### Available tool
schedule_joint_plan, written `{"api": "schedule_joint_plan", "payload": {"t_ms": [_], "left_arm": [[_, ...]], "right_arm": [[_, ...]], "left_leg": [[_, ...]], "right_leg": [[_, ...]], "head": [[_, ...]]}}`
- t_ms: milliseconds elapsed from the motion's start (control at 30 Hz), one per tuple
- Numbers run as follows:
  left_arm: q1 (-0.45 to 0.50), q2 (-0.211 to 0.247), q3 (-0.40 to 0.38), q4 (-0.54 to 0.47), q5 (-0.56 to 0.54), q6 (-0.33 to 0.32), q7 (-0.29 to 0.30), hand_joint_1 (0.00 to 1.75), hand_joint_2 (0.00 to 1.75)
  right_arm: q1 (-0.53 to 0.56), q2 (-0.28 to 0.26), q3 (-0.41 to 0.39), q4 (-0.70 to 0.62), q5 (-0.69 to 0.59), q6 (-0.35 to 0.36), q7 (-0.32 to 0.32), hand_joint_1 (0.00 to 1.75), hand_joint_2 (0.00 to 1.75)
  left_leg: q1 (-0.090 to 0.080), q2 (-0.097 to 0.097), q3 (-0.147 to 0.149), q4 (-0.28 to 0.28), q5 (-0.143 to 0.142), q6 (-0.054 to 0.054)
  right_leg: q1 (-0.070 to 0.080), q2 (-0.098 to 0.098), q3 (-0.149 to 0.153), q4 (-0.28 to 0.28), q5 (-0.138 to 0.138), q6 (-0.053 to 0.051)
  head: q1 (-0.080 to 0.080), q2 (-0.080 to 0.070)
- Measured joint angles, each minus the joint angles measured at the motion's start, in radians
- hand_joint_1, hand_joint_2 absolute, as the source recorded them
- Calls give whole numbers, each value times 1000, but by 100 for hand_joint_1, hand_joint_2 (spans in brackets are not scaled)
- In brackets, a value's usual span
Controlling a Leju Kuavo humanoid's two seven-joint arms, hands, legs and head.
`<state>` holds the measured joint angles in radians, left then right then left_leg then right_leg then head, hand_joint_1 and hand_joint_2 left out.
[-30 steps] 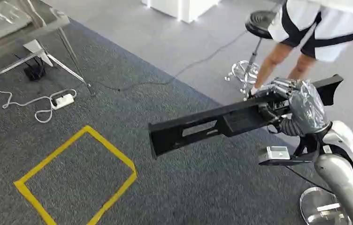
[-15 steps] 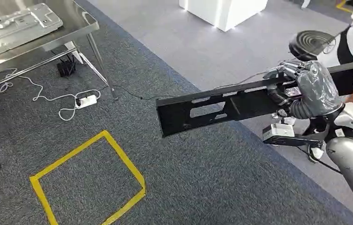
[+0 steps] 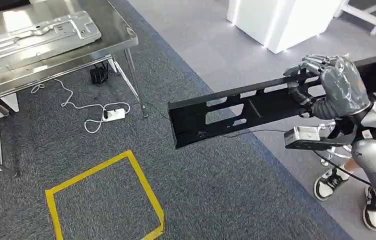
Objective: Take the parts from the cabinet and place them on the table.
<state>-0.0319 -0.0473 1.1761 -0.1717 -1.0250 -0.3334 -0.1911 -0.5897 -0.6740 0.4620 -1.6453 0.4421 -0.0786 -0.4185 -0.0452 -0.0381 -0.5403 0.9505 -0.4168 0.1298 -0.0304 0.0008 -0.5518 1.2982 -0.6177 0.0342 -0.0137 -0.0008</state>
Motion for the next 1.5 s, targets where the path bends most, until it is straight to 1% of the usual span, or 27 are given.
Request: {"api": "schedule_joint_plan", "payload": {"t_ms": [67,100,133,167,200,233,300,367,433,533,600,633,667,733,767,867,900,967,1033,1100,1167,1200,1233,1367,1400,1433,1500], "left_arm": [[2,-3,0,0,1,-1,0,0,175],[3,-5,0,0,2,-1,1,0,175],[5,-6,0,0,2,-1,1,0,175],[7,-8,1,0,2,-2,1,0,175],[12,-7,1,0,2,-2,1,0,175],[10,-8,1,0,2,-2,1,0,175],[10,-12,2,1,2,-2,0,0,175],[12,-9,2,1,2,-2,0,0,175],[8,-7,2,1,2,-2,0,0,175],[4,-9,2,1,2,-3,0,0,175],[10,-10,2,1,2,-3,0,0,175],[16,-11,2,1,2,-3,0,0,175],[21,-11,2,1,2,-3,0,0,175],[31,-12,2,1,2,-3,0,0,175],[28,-16,2,2,2,-3,1,0,175],[19,-13,3,1,9,0,0,0,175],[14,-12,5,0,10,2,0,0,175],[3,-12,6,0,14,2,0,0,175],[-1,-12,7,0,16,2,1,0,175],[1,-12,8,0,16,2,2,0,175],[6,-12,11,0,17,3,3,0,175],[10,-13,13,0,17,3,3,0,175],[18,-22,15,3,17,2,4,0,175],[14,-21,19,5,15,2,5,0,175],[10,-15,20,3,14,3,5,0,175],[9,-21,20,5,14,2,5,0,175],[-2,-18,21,5,14,3,5,0,175]], "right_arm": [[-2,0,0,3,0,0,2,175,175],[-2,0,0,3,0,0,2,175,175],[-4,-1,0,3,0,0,2,175,175],[-5,-3,0,4,0,0,3,175,175],[-5,-4,1,6,0,1,3,175,175],[-9,-8,1,7,0,1,2,175,175],[-14,-11,5,6,0,2,2,175,175],[-35,-10,4,3,-1,3,3,175,175],[-37,-11,3,2,0,3,3,175,175],[-37,-11,3,2,0,3,3,175,175],[-37,-11,3,2,0,3,3,175,175],[-37,-10,3,2,0,3,3,175,175],[-37,-10,5,2,0,3,3,175,175],[-31,-10,10,5,0,4,3,175,175],[-30,-11,11,6,0,4,3,175,175],[-39,-11,8,3,0,4,4,175,175],[-45,-11,7,0,0,4,5,175,175],[-61,-14,6,0,0,5,6,175,175],[-56,-17,7,2,0,6,7,175,175],[-55,-17,9,5,0,7,8,175,175],[-56,-17,9,6,0,7,9,175,175],[-57,-18,9,7,0,8,10,175,175],[-54,-18,11,11,0,8,11,175,175],[-78,-32,10,13,2,11,24,175,175],[-84,-32,7,10,2,10,24,175,175],[-91,-32,5,8,2,9,24,175,175],[-90,-34,5,9,3,7,24,175,175]], "left_leg": [[15,-32,35,-2,-28,-17],[23,-46,53,0,-43,-26],[32,-61,66,6,-60,-36],[41,-74,85,14,-78,-45],[42,-89,83,21,-99,-57],[44,-98,101,49,-127,-64],[46,-120,119,36,-157,-90],[48,-107,102,88,-117,-94],[49,-14,66,194,-110,-103],[52,25,-77,327,-215,-113],[53,31,-125,298,-266,-112],[53,35,-131,245,-246,-108],[53,44,-130,179,-186,-101],[45,108,-129,120,39,-83],[28,121,-123,119,16,-79],[26,86,-80,97,-22,-61],[34,70,-53,81,-31,-59],[35,43,-23,62,-43,-49],[36,10,4,47,-54,-48],[35,-26,34,43,-75,-48],[34,-62,72,42,-103,-51],[33,-75,89,43,-118,-53],[38,-87,84,38,-125,-57],[60,-134,93,15,-133,-82],[51,-127,110,5,-146,-84],[46,-49,97,34,-147,-94],[54,17,-10,186,-181,-111]], "right_leg": [[-10,-1,-65,-14,-122,21],[-16,-1,-83,-44,-147,29],[-23,1,-93,-92,-128,38],[-32,8,-95,-158,-50,49],[-46,47,-94,-233,101,64],[-54,51,-100,-284,169,63],[-38,38,-79,-262,145,40],[-43,20,-43,-268,160,16],[-35,-14,-12,-270,158,-3],[-28,-45,23,-278,125,-8],[-24,-69,61,-287,97,-7],[-21,-79,83,-292,82,-5],[-20,-89,105,-295,66,-2],[-17,-103,137,-302,34,9],[-16,-110,149,-318,30,17],[-18,-137,205,-329,22,38],[-26,-117,214,-328,7,41],[-21,-29,128,-182,-24,31],[-14,-10,-18,-10,-35,27],[-5,-7,-129,29,43,19],[7,7,-148,-111,207,3],[11,33,-148,-197,282,-8],[9,83,-152,-170,277,-18],[26,50,-123,-204,266,-38],[1,34,-66,-269,239,-46],[4,22,-11,-346,185,-31],[0,-7,14,-352,180,-37]], "head": [[-1,0],[0,0],[0,0],[0,0],[3,0],[4,0],[2,0],[-1,0],[-9,0],[-10,0],[-10,0],[-10,0],[-10,0],[-7,0],[-8,0],[-10,0],[-3,0],[-2,0],[-2,0],[-1,0],[0,0],[-1,0],[-5,0],[-4,0],[-3,0],[-13,0],[-23,0]]}}
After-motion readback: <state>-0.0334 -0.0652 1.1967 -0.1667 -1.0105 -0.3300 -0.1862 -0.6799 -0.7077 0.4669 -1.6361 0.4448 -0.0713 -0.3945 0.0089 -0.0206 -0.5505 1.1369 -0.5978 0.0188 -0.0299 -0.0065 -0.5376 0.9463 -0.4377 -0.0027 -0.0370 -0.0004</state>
